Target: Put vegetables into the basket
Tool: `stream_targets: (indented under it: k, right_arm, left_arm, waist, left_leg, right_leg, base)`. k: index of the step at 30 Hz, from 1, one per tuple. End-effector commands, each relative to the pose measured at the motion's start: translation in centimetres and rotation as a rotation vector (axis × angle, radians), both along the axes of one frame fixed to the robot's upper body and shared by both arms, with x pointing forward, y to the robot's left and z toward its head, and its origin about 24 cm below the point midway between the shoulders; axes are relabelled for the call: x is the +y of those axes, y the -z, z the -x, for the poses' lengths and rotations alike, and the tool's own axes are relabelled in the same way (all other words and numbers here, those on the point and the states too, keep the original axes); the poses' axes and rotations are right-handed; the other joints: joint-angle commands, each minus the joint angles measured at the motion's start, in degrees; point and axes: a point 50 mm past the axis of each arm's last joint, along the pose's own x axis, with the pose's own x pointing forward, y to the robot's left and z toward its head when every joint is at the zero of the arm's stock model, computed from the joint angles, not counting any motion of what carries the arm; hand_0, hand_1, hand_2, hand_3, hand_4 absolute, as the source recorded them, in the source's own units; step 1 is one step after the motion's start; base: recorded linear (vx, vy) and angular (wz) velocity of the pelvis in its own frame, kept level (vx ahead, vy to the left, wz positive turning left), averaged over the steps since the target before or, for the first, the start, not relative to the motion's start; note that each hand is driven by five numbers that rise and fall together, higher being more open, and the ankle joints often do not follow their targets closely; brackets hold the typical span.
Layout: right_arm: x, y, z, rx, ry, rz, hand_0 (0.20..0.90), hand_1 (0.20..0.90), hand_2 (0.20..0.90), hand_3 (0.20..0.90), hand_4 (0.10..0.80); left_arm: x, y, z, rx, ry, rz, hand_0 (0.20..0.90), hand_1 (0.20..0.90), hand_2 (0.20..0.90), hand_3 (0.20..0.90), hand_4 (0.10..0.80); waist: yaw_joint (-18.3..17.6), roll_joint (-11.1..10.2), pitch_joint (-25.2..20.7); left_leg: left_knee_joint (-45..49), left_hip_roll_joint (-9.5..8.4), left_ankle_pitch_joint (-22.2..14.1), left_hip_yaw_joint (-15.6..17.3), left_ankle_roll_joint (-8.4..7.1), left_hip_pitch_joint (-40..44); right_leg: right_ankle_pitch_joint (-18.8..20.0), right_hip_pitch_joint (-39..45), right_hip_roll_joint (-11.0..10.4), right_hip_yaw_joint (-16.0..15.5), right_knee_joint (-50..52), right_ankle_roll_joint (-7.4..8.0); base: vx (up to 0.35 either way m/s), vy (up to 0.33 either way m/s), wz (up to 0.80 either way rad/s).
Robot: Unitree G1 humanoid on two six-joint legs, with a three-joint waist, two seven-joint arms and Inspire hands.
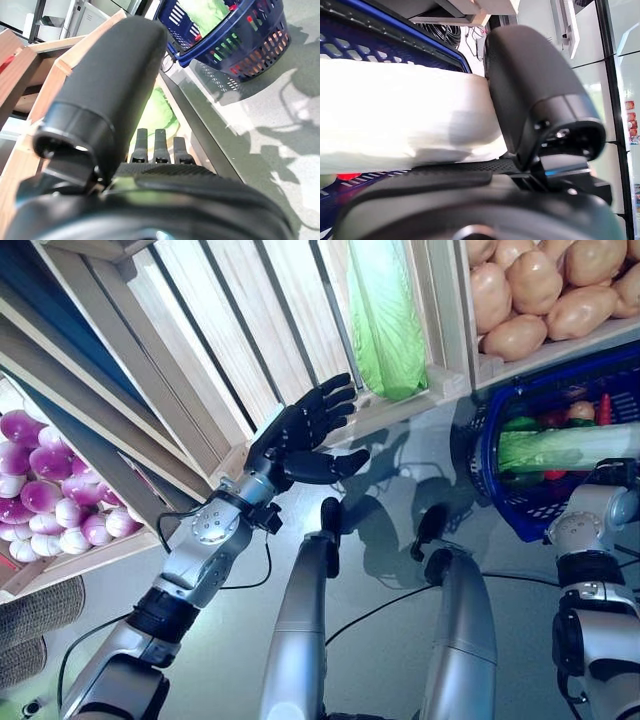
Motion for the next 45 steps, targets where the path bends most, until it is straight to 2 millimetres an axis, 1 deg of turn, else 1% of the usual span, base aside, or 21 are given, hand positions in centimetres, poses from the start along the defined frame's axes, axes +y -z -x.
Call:
stream_targets:
  k: [1, 4, 6, 11, 14, 18, 19, 20, 27, 33, 35, 38, 39, 40, 41, 42, 43, 45]
  right_arm:
    - [-2.1, -5.1, 1.8, -0.072, 0.121, 0.153, 0.300, 0.300, 0.300, 0.300, 0.400]
    - [-2.2, -4.8, 1.7, -0.050, 0.140, 0.117, 0.300, 0.300, 0.300, 0.300, 0.400]
    - [-2.6, -4.0, 1.9, -0.048, 0.169, 0.058, 0.300, 0.300, 0.300, 0.300, 0.400]
    - [-3.1, -2.2, 2.1, -0.186, 0.164, -0.123, 0.300, 0.300, 0.300, 0.300, 0.400]
    - [-3.0, -1.9, 2.0, -0.238, 0.156, -0.176, 0.300, 0.300, 0.300, 0.300, 0.400]
    - [-2.5, -2.1, 1.5, -0.249, 0.119, -0.174, 0.300, 0.300, 0.300, 0.300, 0.400]
    - [-2.5, -2.1, 1.4, -0.245, 0.113, -0.175, 0.328, 0.328, 0.328, 0.328, 0.419]
    - [-2.5, -2.2, 1.4, -0.247, 0.113, -0.183, 0.900, 0.900, 0.900, 0.900, 0.800]
    - [-2.6, -2.2, 1.6, -0.214, 0.135, -0.189, 0.900, 0.900, 0.900, 0.900, 0.800]
    - [-2.4, -2.4, 1.7, -0.051, 0.207, -0.136, 0.900, 0.900, 0.900, 0.900, 0.800]
    - [-2.3, -2.5, 1.7, 0.006, 0.225, -0.101, 0.900, 0.900, 0.900, 0.900, 0.800]
    - [-2.4, -2.0, 1.9, 0.054, 0.256, -0.076, 0.900, 0.900, 0.900, 0.900, 0.800]
    - [-2.3, -1.7, 1.9, 0.121, 0.269, -0.005, 0.900, 0.900, 0.900, 0.900, 0.800]
    - [-2.1, -1.9, 1.8, 0.180, 0.284, 0.063, 0.900, 0.900, 0.900, 0.900, 0.800]
    - [-2.0, -2.2, 1.7, 0.182, 0.290, 0.066, 0.900, 0.900, 0.900, 0.900, 0.800]
    - [-2.1, -2.0, 1.9, 0.200, 0.299, 0.074, 0.900, 0.900, 0.900, 0.900, 0.800]
    - [-2.2, -1.9, 2.0, 0.210, 0.302, 0.083, 0.900, 0.900, 0.900, 0.900, 0.800]
    - [-2.7, -1.5, 2.5, 0.271, 0.315, 0.154, 0.900, 0.900, 0.900, 0.900, 0.800]
  left_arm:
    - [-0.3, -2.0, 0.5, -0.106, 0.013, 0.072, 0.900, 0.900, 0.900, 0.900, 0.800]
    - [-0.3, -2.1, 0.3, -0.107, 0.006, 0.076, 0.900, 0.900, 0.900, 0.900, 0.800]
    - [-0.4, -1.9, 0.3, -0.108, 0.008, 0.077, 0.900, 0.900, 0.900, 0.900, 0.800]
    - [-0.7, -1.7, 0.4, -0.111, 0.005, 0.083, 0.900, 0.900, 0.900, 0.900, 0.800]
    - [-0.9, -1.7, 0.4, -0.115, 0.007, 0.087, 0.900, 0.900, 0.900, 0.900, 0.800]
    - [-1.1, -1.8, 0.3, -0.120, 0.005, 0.092, 0.900, 0.900, 0.900, 0.900, 0.800]
    - [-1.1, -1.9, 0.3, -0.120, 0.006, 0.093, 0.900, 0.900, 0.900, 0.900, 0.800]
    - [-1.1, -1.9, 0.3, -0.120, 0.006, 0.093, 0.900, 0.900, 0.900, 0.900, 0.800]
    - [-1.2, -1.9, 0.4, -0.125, 0.006, 0.098, 0.900, 0.900, 0.900, 0.900, 0.800]
    - [-1.3, -2.1, 0.7, -0.158, 0.005, 0.080, 0.900, 0.900, 0.900, 0.900, 0.800]
    - [-1.3, -2.7, 0.9, -0.195, 0.006, 0.074, 0.900, 0.900, 0.900, 0.900, 0.800]
    - [-1.0, -3.3, 1.2, -0.261, -0.014, 0.040, 0.900, 0.900, 0.900, 0.900, 0.800]
    - [-0.8, -3.7, 1.3, -0.290, -0.039, 0.020, 0.900, 0.900, 0.900, 0.900, 0.800]
    - [-0.6, -4.5, 1.4, -0.324, -0.035, 0.017, 0.900, 0.900, 0.900, 0.900, 0.800]
    - [-0.5, -4.8, 1.4, -0.350, -0.053, -0.003, 0.900, 0.900, 0.900, 0.900, 0.800]
    - [0.0, -5.6, 1.6, -0.400, -0.080, -0.038, 0.900, 0.900, 0.900, 0.900, 0.800]
    - [0.1, -5.7, 1.6, -0.407, -0.088, -0.044, 0.900, 0.900, 0.900, 0.900, 0.800]
    - [0.9, -6.7, 2.0, -0.479, -0.146, -0.126, 0.900, 0.900, 0.900, 0.900, 0.800]
  waist:
    - [-1.47, 3.09, -0.04]
    - [-1.49, 3.22, -0.04]
    - [-1.50, 3.52, -0.04]
    - [-1.57, 3.98, -0.04]
    - [-1.56, 4.38, -0.04]
    - [-1.70, 4.68, -0.04]
    - [-1.72, 4.73, -0.04]
    - [-1.73, 4.78, -0.04]
    - [-1.85, 4.88, -0.04]
    - [-1.75, 4.58, -0.04]
    - [-1.64, 4.32, -0.04]
    - [-1.72, 4.15, -0.04]
    - [-1.76, 4.06, -0.04]
    - [-1.78, 3.89, -0.04]
    - [-1.67, 3.77, -0.04]
    - [-1.82, 3.56, -0.04]
    - [-1.82, 3.53, -0.04]
    - [-1.96, 3.28, -0.04]
  left_leg:
    - [-2.62, -1.76, 0.47, -0.97, 0.24, 0.36]
    - [-2.99, -1.73, 0.76, -0.86, 0.24, 0.09]
    - [-3.38, -1.80, 0.88, -0.77, -0.04, 0.13]
    - [-4.01, -1.68, 0.97, -0.43, -0.01, 0.08]
    - [-4.56, -1.83, 1.13, -0.14, -0.06, 0.49]
    - [-4.32, -1.85, 0.92, 0.09, -0.01, 0.60]
    - [-4.47, -1.86, 0.93, 0.22, -0.02, 0.75]
    - [-4.76, -1.82, 1.03, 0.35, 0.00, 0.93]
    - [-6.03, -1.46, 1.35, 0.74, 0.01, 1.89]
    - [-7.46, -1.12, 2.16, 0.88, -0.39, 3.38]
    - [-9.13, -1.14, 2.82, 1.03, -0.52, 4.64]
    - [-11.40, -0.97, 3.63, 1.36, -0.85, 7.16]
    - [-12.12, -0.98, 3.79, 1.56, -0.99, 8.56]
    - [-12.91, -1.03, 4.05, 1.71, -1.05, 9.86]
    - [-12.98, -1.09, 3.96, 1.66, -1.03, 10.43]
    - [-13.42, -1.15, 3.95, 1.75, -1.13, 11.97]
    - [-13.50, -1.19, 3.92, 1.76, -1.15, 12.31]
    - [-13.73, -1.27, 3.70, 2.00, -1.19, 14.00]
  right_leg:
    - [1.23, 3.05, 1.38, 0.71, 1.72, 1.58]
    - [1.48, 2.61, 1.53, 0.83, 1.53, 1.48]
    - [1.66, 2.55, 1.61, 0.91, 1.08, 1.51]
    - [1.77, 2.37, 1.72, 0.95, 0.33, 1.40]
    - [1.85, 2.51, 1.84, 1.00, -0.05, 1.39]
    - [1.69, 2.39, 1.81, 1.19, 0.32, 1.30]
    - [1.58, 2.53, 1.81, 1.21, 0.23, 1.26]
    - [1.61, 2.61, 1.77, 1.15, 0.03, 1.27]
    - [1.75, 3.42, 1.81, 0.91, -1.25, 1.17]
    - [2.46, 5.25, 2.23, 0.65, -3.32, 1.22]
    - [3.11, 6.65, 2.38, 0.34, -5.44, 1.29]
    - [3.84, 9.15, 2.73, 0.20, -8.29, 1.41]
    - [3.97, 10.63, 2.89, 0.05, -9.27, 1.46]
    - [4.15, 12.06, 3.11, 0.00, -10.33, 1.47]
    - [4.02, 12.68, 3.15, -0.03, -10.46, 1.41]
    - [3.91, 14.22, 3.25, -0.08, -10.89, 1.43]
    - [3.85, 14.56, 3.27, -0.11, -10.96, 1.42]
    - [3.53, 16.21, 3.30, -0.31, -11.12, 1.33]
  base:
    - [0.000, 0.000, 0.00]
    - [0.000, 0.000, 0.00]
    - [-0.008, 0.016, 0.00]
    - [-0.012, 0.039, -0.01]
    - [-0.014, 0.035, -0.04]
    - [-0.003, 0.017, -0.01]
    - [0.000, 0.000, 0.00]
    - [0.000, 0.000, 0.00]
    - [0.000, 0.000, 0.00]
    - [0.000, 0.000, 0.00]
    - [0.011, 0.001, -0.02]
    - [0.023, 0.012, -0.04]
    - [0.043, 0.028, -0.08]
    - [0.045, 0.033, -0.07]
    - [0.057, 0.048, -0.08]
    - [0.048, 0.046, -0.03]
    - [0.063, 0.054, -0.04]
    - [0.062, 0.057, -0.02]
